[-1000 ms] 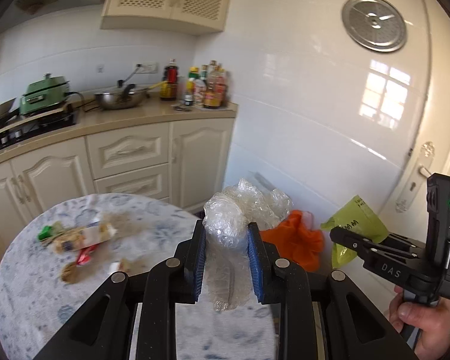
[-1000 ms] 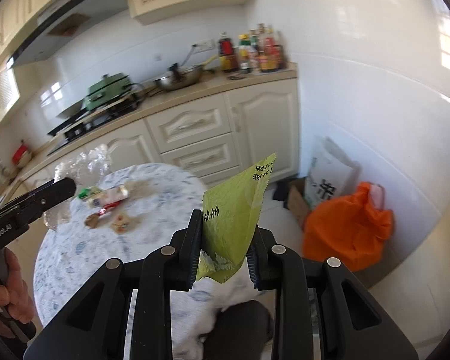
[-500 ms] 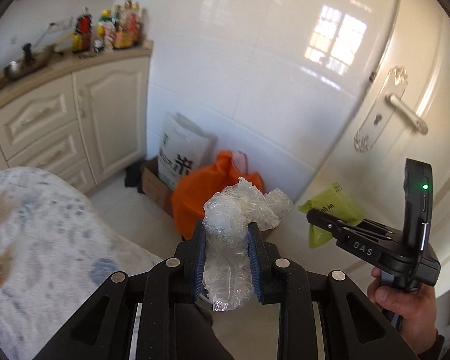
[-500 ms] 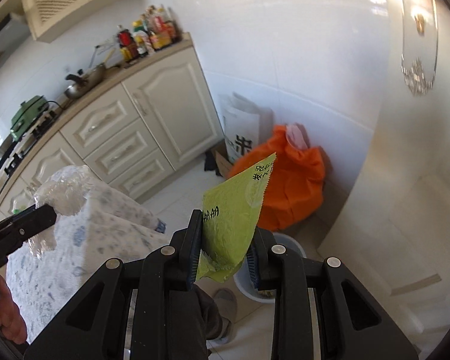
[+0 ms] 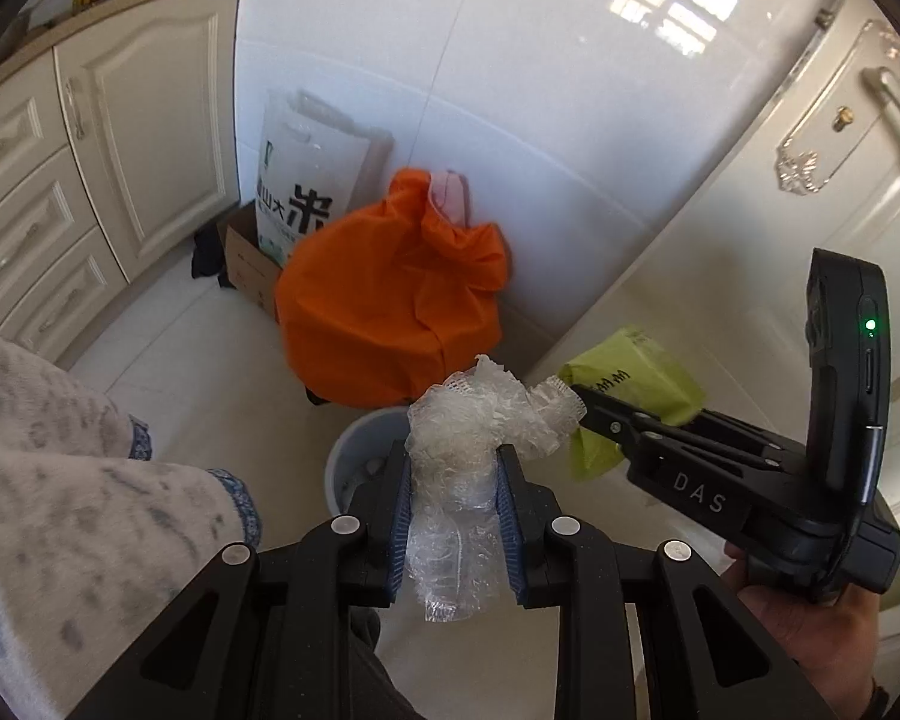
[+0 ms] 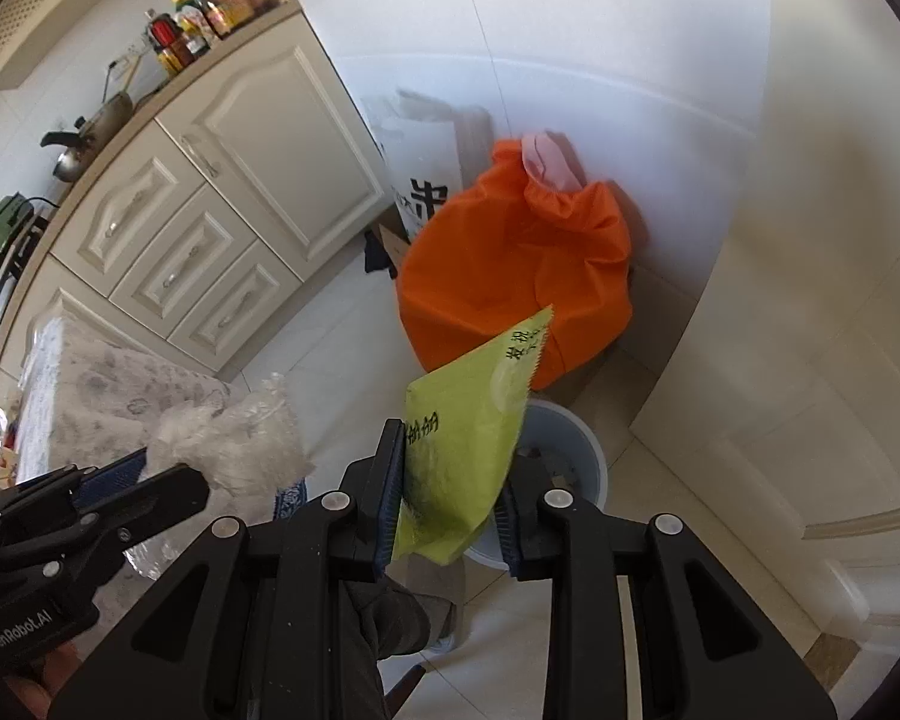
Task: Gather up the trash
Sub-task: 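Open both tools to drop the wrap and green bag into the bin, then move both open tools back over the table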
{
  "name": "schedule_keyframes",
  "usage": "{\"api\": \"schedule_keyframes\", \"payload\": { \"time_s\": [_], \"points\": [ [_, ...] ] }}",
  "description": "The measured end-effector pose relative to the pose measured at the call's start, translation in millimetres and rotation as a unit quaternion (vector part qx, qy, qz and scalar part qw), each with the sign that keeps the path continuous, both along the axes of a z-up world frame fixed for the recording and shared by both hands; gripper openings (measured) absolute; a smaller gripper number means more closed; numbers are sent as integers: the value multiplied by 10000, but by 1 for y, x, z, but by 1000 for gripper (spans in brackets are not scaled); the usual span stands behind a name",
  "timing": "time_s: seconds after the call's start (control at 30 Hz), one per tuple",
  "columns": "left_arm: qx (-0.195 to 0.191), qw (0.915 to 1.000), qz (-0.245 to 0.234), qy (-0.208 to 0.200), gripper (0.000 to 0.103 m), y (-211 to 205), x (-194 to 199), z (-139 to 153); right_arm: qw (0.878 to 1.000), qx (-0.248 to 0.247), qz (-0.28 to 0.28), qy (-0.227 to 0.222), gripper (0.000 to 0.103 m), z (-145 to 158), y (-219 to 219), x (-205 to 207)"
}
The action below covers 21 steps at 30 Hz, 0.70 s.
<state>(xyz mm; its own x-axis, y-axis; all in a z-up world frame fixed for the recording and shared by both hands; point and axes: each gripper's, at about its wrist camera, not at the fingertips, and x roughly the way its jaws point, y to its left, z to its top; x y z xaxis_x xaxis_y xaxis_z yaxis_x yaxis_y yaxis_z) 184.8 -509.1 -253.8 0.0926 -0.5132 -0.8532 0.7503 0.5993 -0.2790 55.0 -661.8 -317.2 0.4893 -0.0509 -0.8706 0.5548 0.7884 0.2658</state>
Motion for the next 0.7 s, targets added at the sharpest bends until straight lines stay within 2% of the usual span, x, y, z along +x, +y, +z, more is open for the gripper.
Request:
{"api": "schedule_keyframes", "payload": {
  "time_s": [0.13,0.17,0.2,0.23,0.27,0.33,0.43,0.6,0.7],
  "points": [
    [175,9997,70,167,25,-25,15,-14,9999,90,-114,67,31,-12,-10,6],
    [233,9996,70,171,27,-31,18,-17,9998,90,-149,71,43,-14,-12,7],
    [291,9994,70,188,34,-33,19,-20,9997,84,-208,83,50,-16,-15,7],
    [348,9992,72,206,49,-34,20,-23,9996,76,-255,87,63,-16,-16,6],
    [416,9989,100,195,57,-38,21,-24,9995,61,-304,83,73,-16,-18,7],
    [451,9988,147,98,78,-34,24,-29,9993,36,-375,61,85,-14,-20,5],
    [506,9985,170,-84,90,-33,21,-25,9988,-58,-477,62,103,-11,-19,2],
    [510,9978,270,-329,94,-18,16,-25,9983,-97,-561,100,103,-6,-15,-1],
    [384,9977,387,-398,94,-1,10,-12,9983,-123,-563,-15,103,6,-7,-5]
  ]
}}
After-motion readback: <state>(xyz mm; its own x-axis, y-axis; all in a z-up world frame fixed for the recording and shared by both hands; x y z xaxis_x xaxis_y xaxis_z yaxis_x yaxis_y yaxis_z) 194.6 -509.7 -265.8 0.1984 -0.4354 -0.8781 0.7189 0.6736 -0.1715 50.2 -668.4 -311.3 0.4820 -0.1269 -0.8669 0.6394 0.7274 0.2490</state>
